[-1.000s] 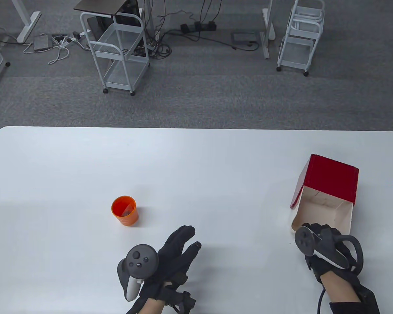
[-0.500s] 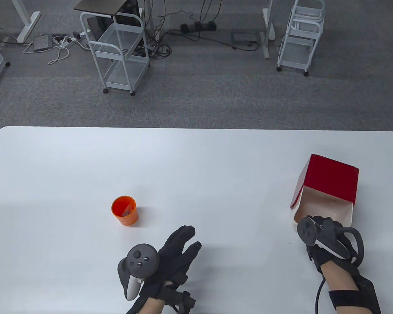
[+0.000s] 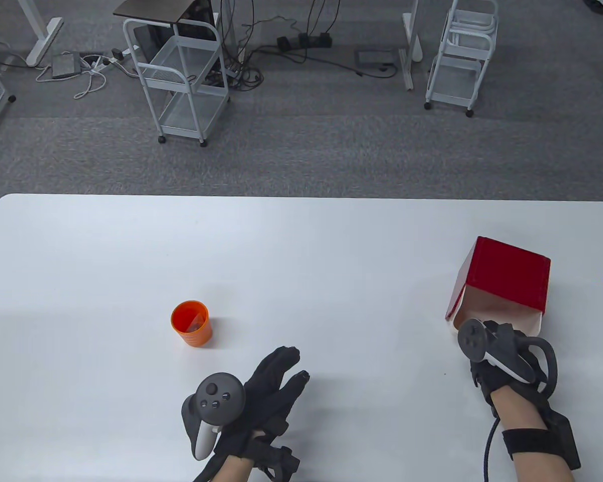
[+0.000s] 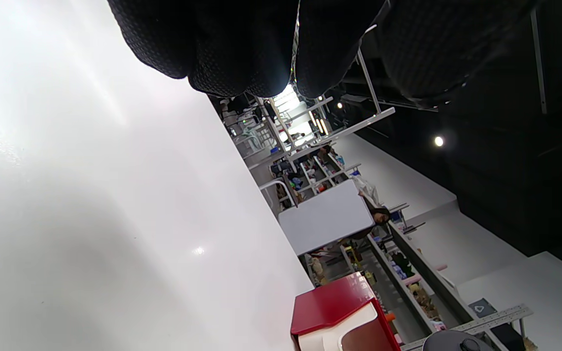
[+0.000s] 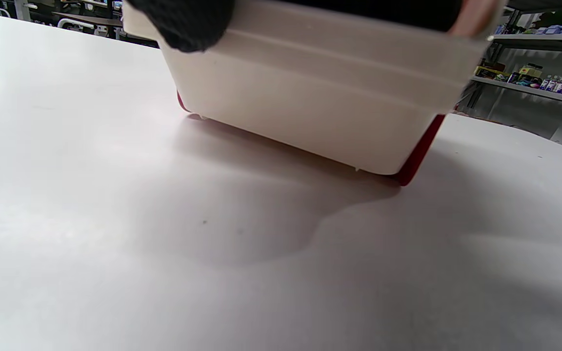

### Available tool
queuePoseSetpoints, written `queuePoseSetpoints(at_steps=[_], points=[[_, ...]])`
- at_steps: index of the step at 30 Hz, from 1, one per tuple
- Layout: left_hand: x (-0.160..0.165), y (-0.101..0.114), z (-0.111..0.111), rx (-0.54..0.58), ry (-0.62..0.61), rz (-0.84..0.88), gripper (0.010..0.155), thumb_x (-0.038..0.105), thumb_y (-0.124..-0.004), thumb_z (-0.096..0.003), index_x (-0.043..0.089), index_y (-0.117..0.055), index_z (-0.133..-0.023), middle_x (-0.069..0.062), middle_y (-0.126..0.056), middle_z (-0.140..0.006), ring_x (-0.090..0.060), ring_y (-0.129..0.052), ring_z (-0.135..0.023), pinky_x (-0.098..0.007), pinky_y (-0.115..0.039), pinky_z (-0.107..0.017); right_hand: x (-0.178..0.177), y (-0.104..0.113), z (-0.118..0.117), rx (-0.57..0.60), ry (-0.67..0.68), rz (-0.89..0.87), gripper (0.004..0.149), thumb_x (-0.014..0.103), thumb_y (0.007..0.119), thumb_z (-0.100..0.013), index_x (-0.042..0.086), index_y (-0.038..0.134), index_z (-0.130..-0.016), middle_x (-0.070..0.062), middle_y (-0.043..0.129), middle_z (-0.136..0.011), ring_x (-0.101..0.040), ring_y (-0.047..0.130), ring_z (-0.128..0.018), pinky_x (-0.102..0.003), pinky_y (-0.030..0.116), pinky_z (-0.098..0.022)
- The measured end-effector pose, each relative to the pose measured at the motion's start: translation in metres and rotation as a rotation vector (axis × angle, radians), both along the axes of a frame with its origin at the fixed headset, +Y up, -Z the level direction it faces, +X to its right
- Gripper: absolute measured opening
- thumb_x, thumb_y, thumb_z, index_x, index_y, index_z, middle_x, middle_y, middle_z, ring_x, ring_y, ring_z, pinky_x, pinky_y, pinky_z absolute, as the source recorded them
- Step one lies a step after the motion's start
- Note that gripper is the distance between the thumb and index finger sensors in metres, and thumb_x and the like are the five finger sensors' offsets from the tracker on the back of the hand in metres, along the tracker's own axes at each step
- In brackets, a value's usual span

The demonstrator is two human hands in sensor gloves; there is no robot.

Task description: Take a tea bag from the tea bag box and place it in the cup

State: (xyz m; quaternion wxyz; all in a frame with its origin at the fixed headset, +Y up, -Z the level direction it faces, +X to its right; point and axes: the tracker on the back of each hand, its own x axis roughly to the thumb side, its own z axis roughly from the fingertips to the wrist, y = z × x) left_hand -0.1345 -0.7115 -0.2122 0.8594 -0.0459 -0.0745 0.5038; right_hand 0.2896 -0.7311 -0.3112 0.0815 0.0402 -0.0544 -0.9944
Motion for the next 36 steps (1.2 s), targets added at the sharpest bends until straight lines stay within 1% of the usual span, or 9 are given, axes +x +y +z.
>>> queuePoseSetpoints(at_steps=[18, 31, 34, 36], points=[[0.0, -0.001, -0.001, -0.01, 0.001, -0.015, 0.065, 0.059, -0.071, -0.0496, 0.028, -0.069, -0.107, -0.008, -0.066, -0.118, -0.033, -0.073, -0.103, -0.047, -0.066, -0.075, 0.006, 0.003, -0.017, 0.009, -0.064, -0.024, 0.049, 0.03, 0.073, -0.049, 0.016, 0.068, -0.096, -0.017, 0.073, -0.097, -0.045, 0.075, -0.083, -0.058, 0.06, -0.068], [0.001, -0.001, -0.002, -0.006, -0.008, -0.018, 0.065, 0.059, -0.071, -0.0495, 0.028, -0.069, -0.107, -0.008, -0.066, -0.118, -0.033, -0.073, -0.103, -0.047, -0.066, -0.075, 0.007, 0.007, -0.02, -0.004, -0.097, -0.015, 0.049, 0.031, 0.073, -0.049, 0.017, 0.067, -0.096, -0.016, 0.073, -0.098, -0.045, 0.075, -0.084, -0.057, 0.06, -0.069], [0.001, -0.001, -0.002, -0.006, -0.01, -0.018, 0.065, 0.059, -0.071, -0.0495, 0.029, -0.069, -0.107, -0.008, -0.066, -0.118, -0.033, -0.073, -0.103, -0.047, -0.065, -0.075, 0.006, 0.009, -0.016, 0.005, -0.086, 0.013, 0.05, 0.032, 0.072, -0.049, 0.019, 0.066, -0.097, -0.015, 0.071, -0.1, -0.044, 0.074, -0.086, -0.057, 0.059, -0.07], [0.001, -0.001, -0.002, -0.008, -0.011, -0.018, 0.065, 0.059, -0.071, -0.0496, 0.028, -0.068, -0.107, -0.008, -0.065, -0.118, -0.033, -0.072, -0.103, -0.047, -0.065, -0.075, 0.004, 0.016, -0.011, 0.028, -0.063, 0.008, 0.051, 0.035, 0.073, -0.049, 0.019, 0.065, -0.097, -0.016, 0.07, -0.101, -0.044, 0.073, -0.087, -0.057, 0.059, -0.07]])
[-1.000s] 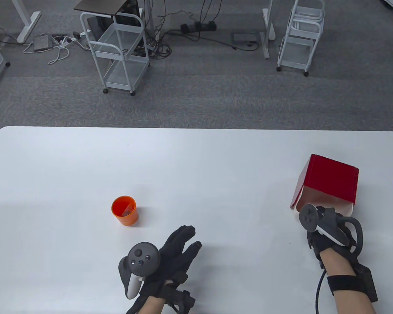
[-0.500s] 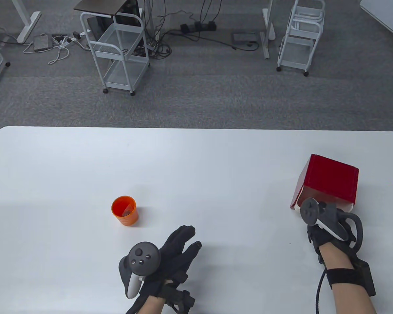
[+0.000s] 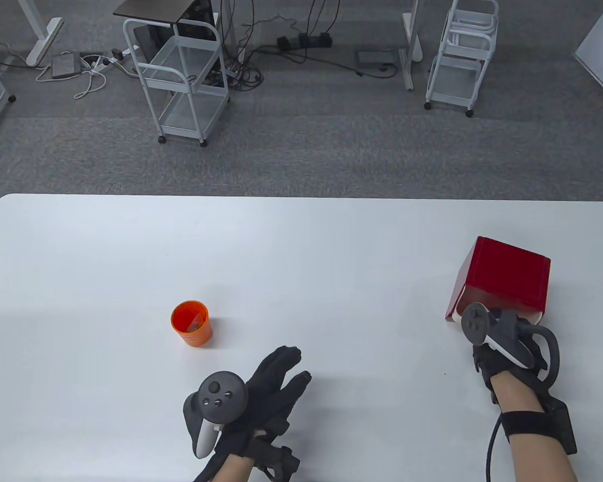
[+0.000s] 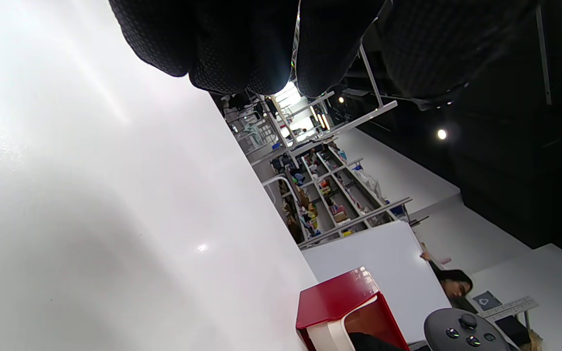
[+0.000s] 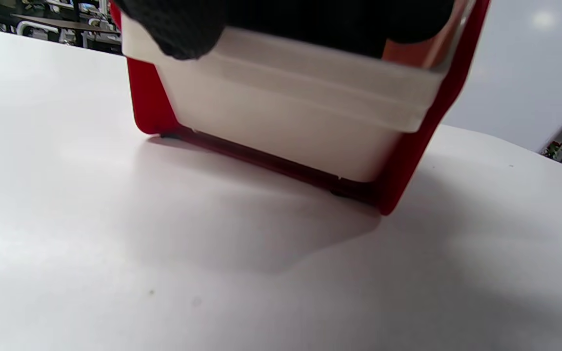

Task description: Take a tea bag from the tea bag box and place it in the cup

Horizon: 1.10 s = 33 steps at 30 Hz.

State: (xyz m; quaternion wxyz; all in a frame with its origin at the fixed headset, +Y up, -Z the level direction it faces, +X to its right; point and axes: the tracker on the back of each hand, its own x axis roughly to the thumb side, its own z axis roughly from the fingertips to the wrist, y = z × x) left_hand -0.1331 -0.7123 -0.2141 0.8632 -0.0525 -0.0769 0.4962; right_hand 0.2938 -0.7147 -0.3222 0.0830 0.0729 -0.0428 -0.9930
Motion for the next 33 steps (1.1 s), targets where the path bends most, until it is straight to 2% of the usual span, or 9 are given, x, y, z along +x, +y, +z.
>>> queuePoseSetpoints(at_steps=[6, 10, 15, 19, 25, 33], points=[[0.0, 0.0, 0.0, -0.004, 0.001, 0.009, 0.066, 0.06, -0.07, -0.0497, 0.028, -0.067, -0.108, -0.008, -0.065, -0.119, -0.034, -0.071, -0.104, -0.047, -0.065, -0.075, -0.01, 0.032, 0.022, 0.099, 0.083, -0.129, 0.057, 0.043, 0.072, -0.048, 0.02, 0.062, -0.099, -0.016, 0.068, -0.103, -0.045, 0.074, -0.086, -0.056, 0.061, -0.069], [-0.001, 0.0, 0.0, 0.001, 0.002, 0.023, 0.067, 0.06, -0.07, -0.0498, 0.028, -0.066, -0.109, -0.009, -0.064, -0.119, -0.035, -0.071, -0.104, -0.048, -0.065, -0.075, -0.021, 0.054, 0.044, 0.167, 0.134, -0.346, 0.059, 0.046, 0.072, -0.048, 0.02, 0.061, -0.1, -0.017, 0.067, -0.104, -0.046, 0.073, -0.087, -0.057, 0.061, -0.068], [-0.002, 0.001, 0.001, 0.008, 0.004, 0.033, 0.067, 0.06, -0.07, -0.0498, 0.027, -0.066, -0.109, -0.01, -0.064, -0.119, -0.035, -0.071, -0.104, -0.048, -0.065, -0.075, -0.033, 0.065, 0.07, 0.202, 0.187, -0.566, 0.062, 0.048, 0.072, -0.047, 0.019, 0.061, -0.1, -0.018, 0.067, -0.104, -0.047, 0.073, -0.088, -0.057, 0.062, -0.068], [-0.002, 0.001, 0.001, 0.011, -0.001, 0.034, 0.067, 0.06, -0.07, -0.0497, 0.028, -0.066, -0.109, -0.009, -0.064, -0.119, -0.035, -0.071, -0.104, -0.048, -0.065, -0.075, -0.043, 0.062, 0.088, 0.21, 0.218, -0.711, 0.062, 0.049, 0.072, -0.047, 0.018, 0.061, -0.1, -0.019, 0.067, -0.104, -0.047, 0.073, -0.087, -0.057, 0.062, -0.067], [-0.002, 0.0, 0.001, 0.012, -0.004, 0.032, 0.067, 0.06, -0.07, -0.0496, 0.028, -0.066, -0.109, -0.009, -0.064, -0.119, -0.035, -0.071, -0.104, -0.048, -0.065, -0.075, -0.056, 0.038, 0.108, 0.179, 0.248, -0.907, 0.064, 0.05, 0.072, -0.047, 0.017, 0.06, -0.1, -0.019, 0.067, -0.104, -0.048, 0.073, -0.087, -0.058, 0.062, -0.067], [-0.001, 0.0, 0.001, 0.01, -0.008, 0.027, 0.068, 0.06, -0.07, -0.0497, 0.028, -0.066, -0.109, -0.009, -0.064, -0.119, -0.034, -0.071, -0.104, -0.048, -0.065, -0.075, -0.053, 0.014, 0.11, 0.139, 0.226, -1.031, 0.066, 0.051, 0.072, -0.047, 0.016, 0.06, -0.101, -0.02, 0.067, -0.104, -0.049, 0.073, -0.086, -0.058, 0.062, -0.066]])
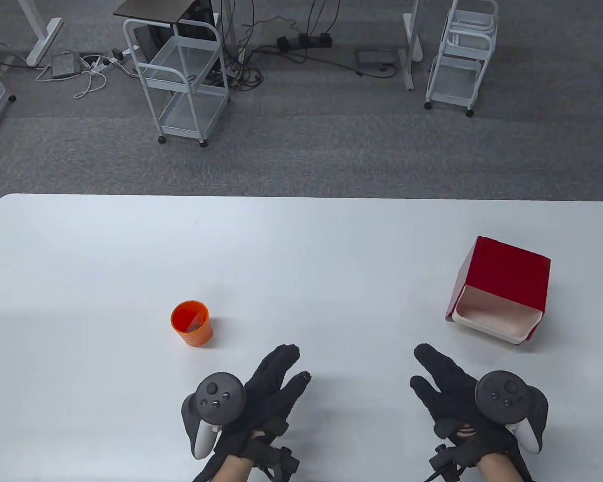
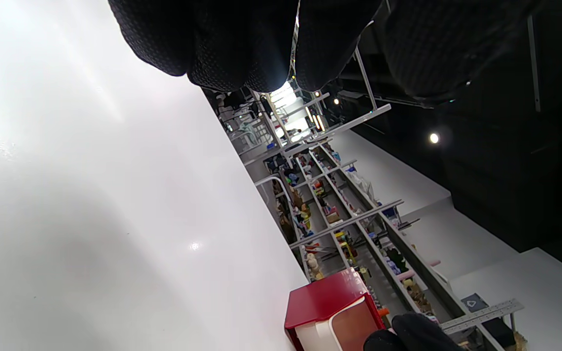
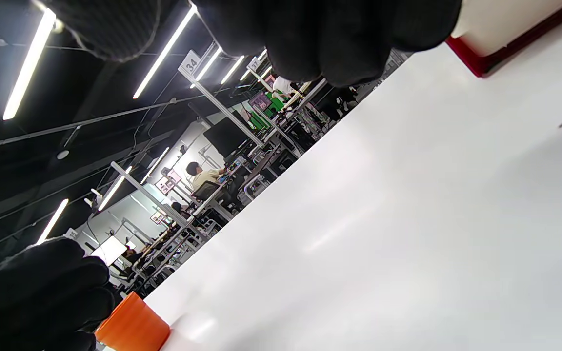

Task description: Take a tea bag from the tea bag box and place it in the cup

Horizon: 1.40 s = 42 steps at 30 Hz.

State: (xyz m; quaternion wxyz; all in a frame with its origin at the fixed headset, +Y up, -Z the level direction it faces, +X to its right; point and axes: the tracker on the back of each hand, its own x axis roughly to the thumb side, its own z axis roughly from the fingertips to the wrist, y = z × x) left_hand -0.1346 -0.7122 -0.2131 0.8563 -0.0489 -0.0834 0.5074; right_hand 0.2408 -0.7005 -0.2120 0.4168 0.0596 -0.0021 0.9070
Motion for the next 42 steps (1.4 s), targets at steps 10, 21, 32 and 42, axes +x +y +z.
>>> queuePoseSetpoints(at_steps=[10, 21, 32, 42], points=[[0.0, 0.0, -0.001, -0.001, 0.001, -0.003, 0.067, 0.06, -0.07, -0.0498, 0.028, -0.066, -0.109, -0.009, -0.064, -0.119, -0.034, -0.071, -0.104, -0.048, -0.065, -0.075, 0.011, -0.007, -0.001, -0.017, -0.021, -0.031, 0.066, 0.052, 0.072, -0.046, 0.016, 0.06, -0.1, -0.021, 0.067, -0.103, -0.049, 0.073, -0.086, -0.058, 0.062, -0.066], [-0.001, 0.001, -0.002, 0.005, 0.007, 0.0, 0.067, 0.06, -0.07, -0.0498, 0.028, -0.066, -0.109, -0.009, -0.064, -0.119, -0.034, -0.071, -0.104, -0.048, -0.065, -0.075, 0.011, -0.007, -0.001, -0.019, -0.02, -0.035, 0.065, 0.052, 0.072, -0.046, 0.016, 0.06, -0.1, -0.021, 0.067, -0.103, -0.049, 0.073, -0.086, -0.058, 0.062, -0.066], [-0.001, 0.001, -0.002, 0.007, 0.004, -0.001, 0.067, 0.06, -0.07, -0.0498, 0.028, -0.066, -0.109, -0.009, -0.065, -0.119, -0.034, -0.071, -0.104, -0.048, -0.065, -0.075, 0.014, -0.007, 0.0, -0.014, -0.029, -0.041, 0.065, 0.051, 0.072, -0.046, 0.016, 0.061, -0.1, -0.021, 0.067, -0.103, -0.049, 0.073, -0.086, -0.058, 0.062, -0.066], [-0.001, 0.001, -0.002, -0.001, 0.0, -0.008, 0.067, 0.06, -0.07, -0.0499, 0.028, -0.066, -0.109, -0.009, -0.064, -0.119, -0.034, -0.071, -0.104, -0.048, -0.065, -0.076, 0.015, -0.007, -0.001, -0.017, -0.031, -0.045, 0.065, 0.051, 0.072, -0.047, 0.015, 0.061, -0.1, -0.021, 0.068, -0.103, -0.05, 0.073, -0.086, -0.059, 0.062, -0.066]])
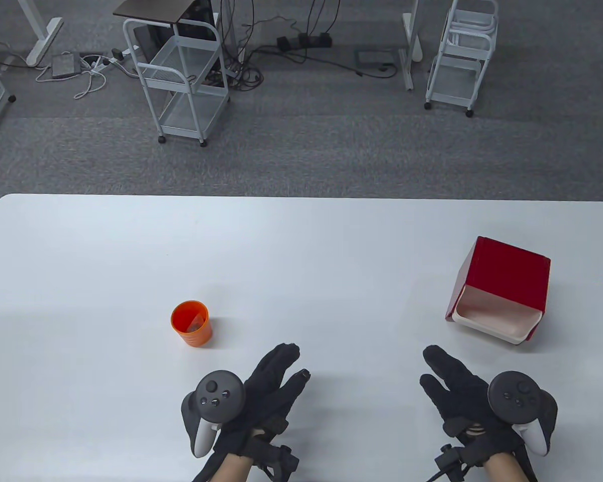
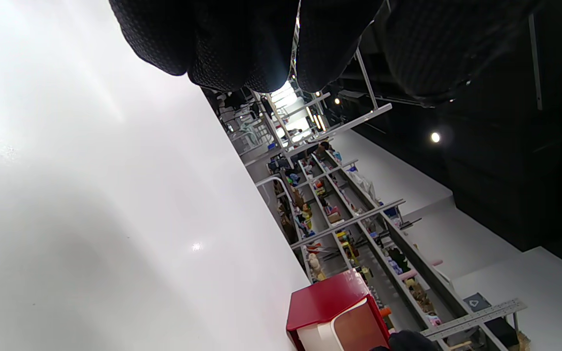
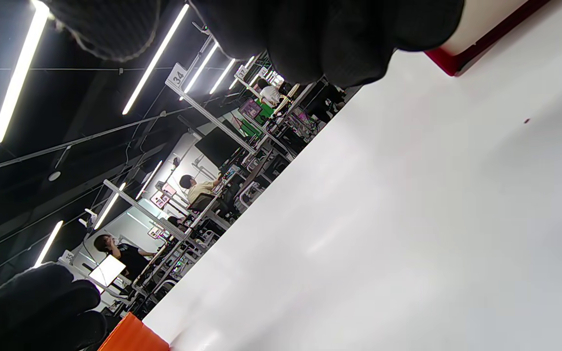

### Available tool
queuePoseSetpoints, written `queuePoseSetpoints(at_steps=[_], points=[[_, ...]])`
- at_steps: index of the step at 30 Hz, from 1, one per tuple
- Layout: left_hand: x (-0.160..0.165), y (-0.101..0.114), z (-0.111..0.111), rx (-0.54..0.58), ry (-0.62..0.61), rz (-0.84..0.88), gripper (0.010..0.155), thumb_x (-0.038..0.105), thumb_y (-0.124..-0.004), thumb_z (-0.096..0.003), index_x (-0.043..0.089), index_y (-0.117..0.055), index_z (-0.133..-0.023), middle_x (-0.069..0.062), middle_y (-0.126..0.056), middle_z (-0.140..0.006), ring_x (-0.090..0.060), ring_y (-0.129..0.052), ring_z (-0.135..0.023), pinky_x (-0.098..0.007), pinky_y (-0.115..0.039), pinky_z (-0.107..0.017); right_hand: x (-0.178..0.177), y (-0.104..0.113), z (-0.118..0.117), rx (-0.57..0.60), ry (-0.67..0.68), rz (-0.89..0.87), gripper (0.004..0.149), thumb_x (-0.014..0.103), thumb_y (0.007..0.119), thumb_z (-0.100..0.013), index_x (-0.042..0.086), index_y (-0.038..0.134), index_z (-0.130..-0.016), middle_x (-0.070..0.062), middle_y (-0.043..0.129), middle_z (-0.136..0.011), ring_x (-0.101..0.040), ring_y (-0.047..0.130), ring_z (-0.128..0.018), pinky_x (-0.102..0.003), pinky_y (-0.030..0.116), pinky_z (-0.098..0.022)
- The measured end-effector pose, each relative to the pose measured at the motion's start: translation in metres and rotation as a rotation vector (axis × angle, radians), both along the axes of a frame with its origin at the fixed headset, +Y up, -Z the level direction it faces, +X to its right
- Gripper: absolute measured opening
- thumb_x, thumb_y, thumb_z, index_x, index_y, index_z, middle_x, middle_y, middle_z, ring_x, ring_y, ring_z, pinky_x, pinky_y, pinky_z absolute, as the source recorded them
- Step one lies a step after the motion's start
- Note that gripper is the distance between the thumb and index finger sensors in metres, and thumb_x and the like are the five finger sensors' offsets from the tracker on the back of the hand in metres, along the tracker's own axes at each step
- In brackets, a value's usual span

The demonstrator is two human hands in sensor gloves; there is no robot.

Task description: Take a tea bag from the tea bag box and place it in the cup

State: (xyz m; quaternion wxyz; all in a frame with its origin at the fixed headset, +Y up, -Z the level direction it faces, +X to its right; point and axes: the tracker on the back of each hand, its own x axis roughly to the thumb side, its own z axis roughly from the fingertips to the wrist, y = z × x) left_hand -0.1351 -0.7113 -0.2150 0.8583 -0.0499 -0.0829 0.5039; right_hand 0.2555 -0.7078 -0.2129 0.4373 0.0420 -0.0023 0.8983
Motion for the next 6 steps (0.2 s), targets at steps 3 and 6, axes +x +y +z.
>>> queuePoseSetpoints(at_steps=[3, 6], points=[[0.0005, -0.0002, -0.0001, -0.004, -0.003, -0.003, 0.067, 0.06, -0.07, -0.0498, 0.029, -0.066, -0.109, -0.008, -0.064, -0.119, -0.034, -0.071, -0.105, -0.048, -0.065, -0.076, 0.0003, 0.0003, 0.0001, 0.001, -0.001, -0.001, 0.065, 0.051, 0.072, -0.047, 0.016, 0.061, -0.1, -0.021, 0.067, -0.103, -0.049, 0.073, -0.086, -0.059, 0.062, -0.066], [0.0012, -0.0005, 0.0, -0.007, -0.006, -0.008, 0.067, 0.06, -0.07, -0.0498, 0.029, -0.066, -0.109, -0.008, -0.064, -0.119, -0.034, -0.071, -0.104, -0.048, -0.065, -0.076, 0.0006, 0.0003, 0.0002, 0.0, -0.002, -0.002, 0.065, 0.051, 0.072, -0.047, 0.015, 0.061, -0.1, -0.021, 0.067, -0.103, -0.05, 0.073, -0.086, -0.058, 0.062, -0.066]])
